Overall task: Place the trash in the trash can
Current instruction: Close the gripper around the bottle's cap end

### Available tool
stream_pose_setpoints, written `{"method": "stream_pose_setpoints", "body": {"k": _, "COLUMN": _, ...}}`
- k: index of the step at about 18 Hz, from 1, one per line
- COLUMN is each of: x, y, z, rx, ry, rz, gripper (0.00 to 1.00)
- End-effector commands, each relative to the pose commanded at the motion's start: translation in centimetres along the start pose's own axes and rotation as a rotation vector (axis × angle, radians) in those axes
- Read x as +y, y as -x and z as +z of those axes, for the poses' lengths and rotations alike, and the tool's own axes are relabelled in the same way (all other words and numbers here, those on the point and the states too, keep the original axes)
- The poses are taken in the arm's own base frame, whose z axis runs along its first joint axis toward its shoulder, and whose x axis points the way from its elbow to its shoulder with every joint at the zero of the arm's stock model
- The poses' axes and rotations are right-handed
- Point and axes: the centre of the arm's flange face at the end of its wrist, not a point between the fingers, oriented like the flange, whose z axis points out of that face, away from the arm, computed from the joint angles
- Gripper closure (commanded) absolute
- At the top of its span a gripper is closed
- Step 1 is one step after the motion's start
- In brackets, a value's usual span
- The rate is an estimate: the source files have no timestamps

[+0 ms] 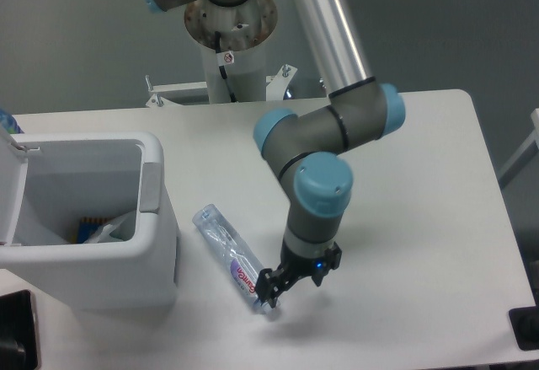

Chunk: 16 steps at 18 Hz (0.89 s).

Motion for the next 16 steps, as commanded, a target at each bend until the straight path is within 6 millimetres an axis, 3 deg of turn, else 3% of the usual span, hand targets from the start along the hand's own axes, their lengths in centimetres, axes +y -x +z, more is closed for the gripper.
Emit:
{"method": "stream_pose_setpoints", "body": {"k": 10, "x": -0.8, "y": 0.0, "z": 2.6, "rx": -0.025, "ry": 0.013, "rz": -0.016, "gripper": 0.00}}
{"method": "stream_pose_setpoints", "body": {"k": 16, "x": -1.0, "y": -1.2, "z": 3.8, "rx": -0.063, "ry": 0.014, "rz": -0.042, "gripper": 0.00}}
